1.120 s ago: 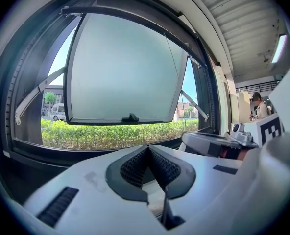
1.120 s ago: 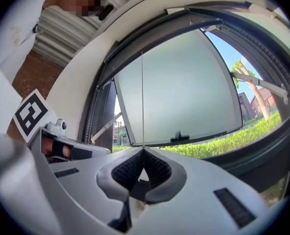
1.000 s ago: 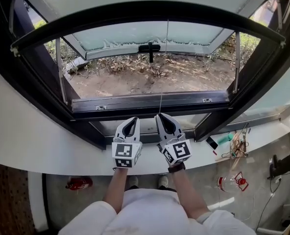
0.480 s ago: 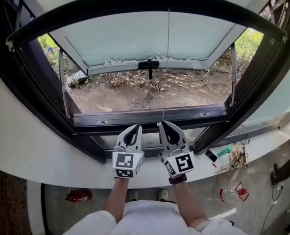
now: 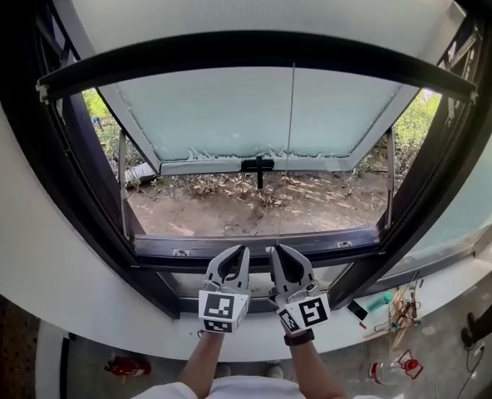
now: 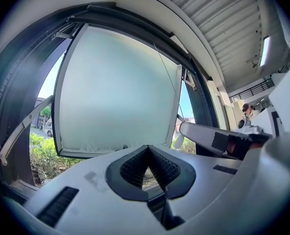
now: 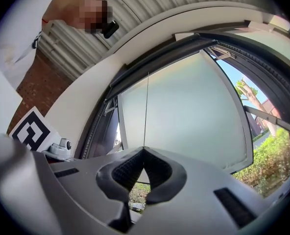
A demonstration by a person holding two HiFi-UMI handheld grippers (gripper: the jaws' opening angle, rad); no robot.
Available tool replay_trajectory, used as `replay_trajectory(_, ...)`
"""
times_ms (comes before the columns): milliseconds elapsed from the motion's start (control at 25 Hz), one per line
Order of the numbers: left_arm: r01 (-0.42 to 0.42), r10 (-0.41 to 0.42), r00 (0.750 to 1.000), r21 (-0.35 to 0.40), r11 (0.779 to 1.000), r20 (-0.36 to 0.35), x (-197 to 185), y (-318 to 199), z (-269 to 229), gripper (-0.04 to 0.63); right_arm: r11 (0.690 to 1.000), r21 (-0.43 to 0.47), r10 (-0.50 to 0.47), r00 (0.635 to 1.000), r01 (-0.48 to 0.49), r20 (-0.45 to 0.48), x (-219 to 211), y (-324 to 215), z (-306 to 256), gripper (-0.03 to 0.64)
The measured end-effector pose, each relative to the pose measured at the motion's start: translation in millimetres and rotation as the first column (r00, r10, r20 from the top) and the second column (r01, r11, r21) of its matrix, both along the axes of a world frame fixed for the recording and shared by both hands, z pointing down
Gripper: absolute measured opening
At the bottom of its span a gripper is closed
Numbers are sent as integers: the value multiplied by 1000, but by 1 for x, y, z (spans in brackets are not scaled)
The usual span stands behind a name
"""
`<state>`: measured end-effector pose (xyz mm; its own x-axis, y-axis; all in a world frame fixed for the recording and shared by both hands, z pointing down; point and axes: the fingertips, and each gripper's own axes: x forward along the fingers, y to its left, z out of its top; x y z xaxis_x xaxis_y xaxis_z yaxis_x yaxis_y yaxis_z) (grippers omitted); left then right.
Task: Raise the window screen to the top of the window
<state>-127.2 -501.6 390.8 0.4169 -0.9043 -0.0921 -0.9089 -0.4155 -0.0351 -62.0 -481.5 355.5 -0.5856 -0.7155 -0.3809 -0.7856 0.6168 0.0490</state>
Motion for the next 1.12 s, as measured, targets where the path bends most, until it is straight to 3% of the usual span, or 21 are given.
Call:
replay_trajectory(640,-26,27,1000,85,996,-3,5,-5,-45,2,985,173,-30,997,17,72,7,-11,-104,2)
replay_trajectory(920,-16,16,1000,92,996,-4,0,-4,-49,2,944,325,-111,985,63,131,11,29,-176,2)
replay_trajectory(1120,5,-4,1000,90,996,-18,-8,-4,-51,2,951,295,-144,979,97,143,10,34,-192,2)
